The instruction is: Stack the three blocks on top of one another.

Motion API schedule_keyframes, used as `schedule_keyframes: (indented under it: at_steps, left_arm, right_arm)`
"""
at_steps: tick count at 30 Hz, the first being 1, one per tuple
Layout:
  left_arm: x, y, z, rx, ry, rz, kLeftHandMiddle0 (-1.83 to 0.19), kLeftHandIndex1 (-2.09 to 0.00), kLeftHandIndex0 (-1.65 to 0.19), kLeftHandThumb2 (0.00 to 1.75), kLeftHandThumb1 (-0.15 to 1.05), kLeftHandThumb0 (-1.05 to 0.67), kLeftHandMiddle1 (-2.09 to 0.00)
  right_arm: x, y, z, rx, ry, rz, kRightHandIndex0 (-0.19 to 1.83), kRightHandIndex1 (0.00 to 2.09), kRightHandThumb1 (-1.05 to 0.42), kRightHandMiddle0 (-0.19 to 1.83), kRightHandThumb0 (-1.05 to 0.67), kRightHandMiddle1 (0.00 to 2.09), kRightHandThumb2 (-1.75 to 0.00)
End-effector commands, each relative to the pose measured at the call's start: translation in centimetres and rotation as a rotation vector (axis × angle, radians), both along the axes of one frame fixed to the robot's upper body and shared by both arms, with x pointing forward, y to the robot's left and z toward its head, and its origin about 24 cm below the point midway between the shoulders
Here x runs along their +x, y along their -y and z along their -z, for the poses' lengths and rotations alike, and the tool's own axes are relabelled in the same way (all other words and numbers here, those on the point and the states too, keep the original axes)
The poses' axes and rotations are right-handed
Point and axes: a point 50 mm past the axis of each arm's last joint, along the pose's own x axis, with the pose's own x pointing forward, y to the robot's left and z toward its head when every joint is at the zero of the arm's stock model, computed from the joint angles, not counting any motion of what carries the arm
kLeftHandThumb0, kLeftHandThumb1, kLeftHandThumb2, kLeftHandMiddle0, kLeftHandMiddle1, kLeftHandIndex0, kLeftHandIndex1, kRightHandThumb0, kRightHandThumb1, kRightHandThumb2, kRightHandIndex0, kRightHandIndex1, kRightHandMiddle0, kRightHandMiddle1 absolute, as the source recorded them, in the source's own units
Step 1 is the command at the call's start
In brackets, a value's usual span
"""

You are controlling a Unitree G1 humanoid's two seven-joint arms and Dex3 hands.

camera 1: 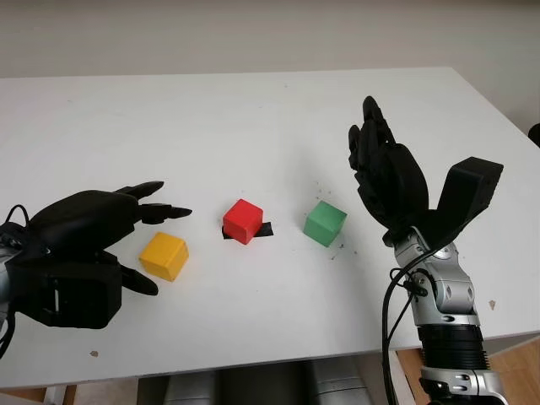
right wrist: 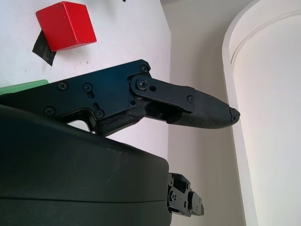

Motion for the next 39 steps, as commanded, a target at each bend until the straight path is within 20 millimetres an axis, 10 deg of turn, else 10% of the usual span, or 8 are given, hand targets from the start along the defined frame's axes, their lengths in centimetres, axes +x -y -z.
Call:
schedule_keyframes:
  at_steps: [1, 13, 22, 39]
  left_arm:
    - [-0.3, 0.1, 0.4, 0.019, -0.008, 0.000, -0.05, -0.16, -0.44, 0.04, 0.80, -0.69, -0.07]
    - [-0.4, 0.1, 1.0, 0.072, -0.017, 0.003, -0.07, -0.28, -0.46, 0.05, 0.77, -0.63, -0.06]
    - [-0.2, 0.3, 1.5, 0.033, 0.018, -0.001, -0.15, -1.02, -0.21, 0.06, 0.80, -0.62, -0.06]
    - [-0.1, -0.3, 2.7, -0.190, 0.041, -0.008, -0.27, -1.47, -0.17, 0.06, 1.02, -0.51, -0.08]
  right_arm:
    - [0.2, -0.1, -0.5, -0.002, 0.020, -0.007, -0.19, 0.00, -1.05, -0.19, -0.75, 0.00, -0.68]
    - [0.1, 0.2, -0.5, -0.007, 0.022, -0.004, -0.19, 0.00, -1.05, -0.19, -0.75, 0.00, -0.68]
    - [0.1, 0.2, -0.6, -0.009, 0.023, -0.001, -0.19, 0.00, -1.05, -0.19, -0.74, 0.00, -0.68]
    - [0.1, 0.3, -0.5, -0.017, 0.021, -0.004, -0.19, 0.00, -1.05, -0.19, -0.73, 0.00, -0.67]
